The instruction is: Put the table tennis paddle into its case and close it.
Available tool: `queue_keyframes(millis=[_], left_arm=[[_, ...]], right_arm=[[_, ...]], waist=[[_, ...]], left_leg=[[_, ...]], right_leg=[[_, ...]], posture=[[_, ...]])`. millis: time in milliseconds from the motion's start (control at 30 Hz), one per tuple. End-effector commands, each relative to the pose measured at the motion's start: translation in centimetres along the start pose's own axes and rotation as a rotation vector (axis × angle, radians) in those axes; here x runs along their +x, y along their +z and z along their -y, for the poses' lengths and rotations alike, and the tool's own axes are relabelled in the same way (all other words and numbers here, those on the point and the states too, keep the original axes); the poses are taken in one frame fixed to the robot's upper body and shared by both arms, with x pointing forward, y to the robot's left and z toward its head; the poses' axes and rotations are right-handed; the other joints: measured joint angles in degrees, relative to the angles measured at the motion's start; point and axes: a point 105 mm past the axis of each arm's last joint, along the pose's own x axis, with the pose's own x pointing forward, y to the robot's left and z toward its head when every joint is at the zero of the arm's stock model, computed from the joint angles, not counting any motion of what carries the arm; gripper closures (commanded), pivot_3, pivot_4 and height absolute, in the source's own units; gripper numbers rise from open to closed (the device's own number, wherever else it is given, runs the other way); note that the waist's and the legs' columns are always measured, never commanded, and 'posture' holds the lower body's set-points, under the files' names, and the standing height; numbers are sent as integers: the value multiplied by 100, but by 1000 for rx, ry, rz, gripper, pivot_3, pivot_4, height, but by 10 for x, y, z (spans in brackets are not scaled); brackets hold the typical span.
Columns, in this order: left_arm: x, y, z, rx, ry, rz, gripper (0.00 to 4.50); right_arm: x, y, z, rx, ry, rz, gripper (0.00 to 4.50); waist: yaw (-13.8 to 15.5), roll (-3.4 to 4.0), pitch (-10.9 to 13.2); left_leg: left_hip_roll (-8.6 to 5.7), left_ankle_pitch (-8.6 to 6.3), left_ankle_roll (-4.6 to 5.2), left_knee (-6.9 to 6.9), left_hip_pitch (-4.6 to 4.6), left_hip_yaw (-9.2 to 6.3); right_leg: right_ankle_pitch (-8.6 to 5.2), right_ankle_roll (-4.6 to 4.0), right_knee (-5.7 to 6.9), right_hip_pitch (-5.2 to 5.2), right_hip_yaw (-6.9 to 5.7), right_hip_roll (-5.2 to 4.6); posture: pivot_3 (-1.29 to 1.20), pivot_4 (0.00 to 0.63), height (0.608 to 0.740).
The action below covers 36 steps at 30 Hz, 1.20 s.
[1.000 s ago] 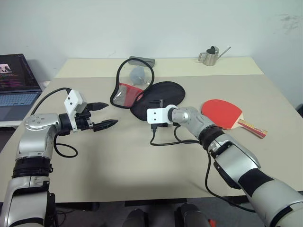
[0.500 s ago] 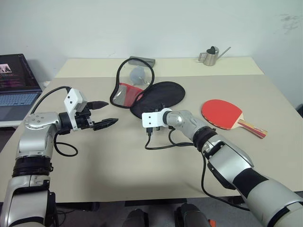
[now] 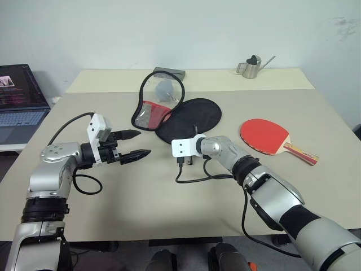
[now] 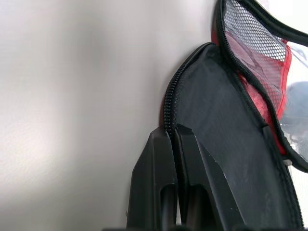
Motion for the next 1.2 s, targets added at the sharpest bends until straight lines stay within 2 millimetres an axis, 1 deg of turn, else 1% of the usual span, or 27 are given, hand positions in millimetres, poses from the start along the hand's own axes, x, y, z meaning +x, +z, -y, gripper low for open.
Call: queue_keyframes(millis=[33,133,267,400,567,633,767,900,1200], left_arm=[[9,12,12,-5,-71,28,0],[14,15,18,-10,-105,27,0],[22,20,31,-26,-179,40,0],[26,20,36,-31,-211,27,0],[25,17,35,-29,-230,-4,0],[26,19,31,-26,-227,-3,0],[27,20,28,-19,-229,-13,0],[29,19,30,-17,-241,-16,0],[32,19,31,-14,-255,-18,0]], right_arm=[[-9,11,-2,-7,28,90,4472],[-16,11,-8,-15,64,112,4472],[-33,8,-19,-33,125,140,4472],[-52,-1,-25,-55,172,141,4472],[-71,-10,-23,-104,208,140,4472],[-81,-19,-22,-130,228,120,4472],[-94,-33,-15,-175,239,77,4472],[-103,-45,-13,-204,254,44,4472],[-121,-66,-18,-224,299,-1,4472]], waist=[[1,0,0],[5,0,0],[35,-1,-1],[48,-1,-1],[54,-2,-1],[57,-2,-1],[63,-2,-1],[66,-2,-1],[74,-3,0]], left_leg=[[0,0,0,0,1,-1],[0,-2,3,0,0,-1],[0,-2,3,1,1,-1],[-1,-3,6,2,2,-1],[-1,-4,7,4,2,-1],[-1,-4,7,4,2,-1],[-1,-4,7,4,2,-1],[-1,-4,7,4,2,1],[-1,-3,7,5,1,1]], right_leg=[[0,0,1,1,0,0],[0,0,0,2,0,0],[0,0,-1,3,0,0],[0,0,-2,6,0,0],[0,0,-2,6,-1,1],[0,0,-1,6,0,2],[0,0,-3,7,-1,5],[0,0,-4,7,0,5],[0,0,-4,8,1,4]], posture=[[0,150,740],[0,150,740],[0,150,740],[0,150,740],[0,150,740],[0,150,740],[0,150,740],[0,150,740],[0,150,740]])
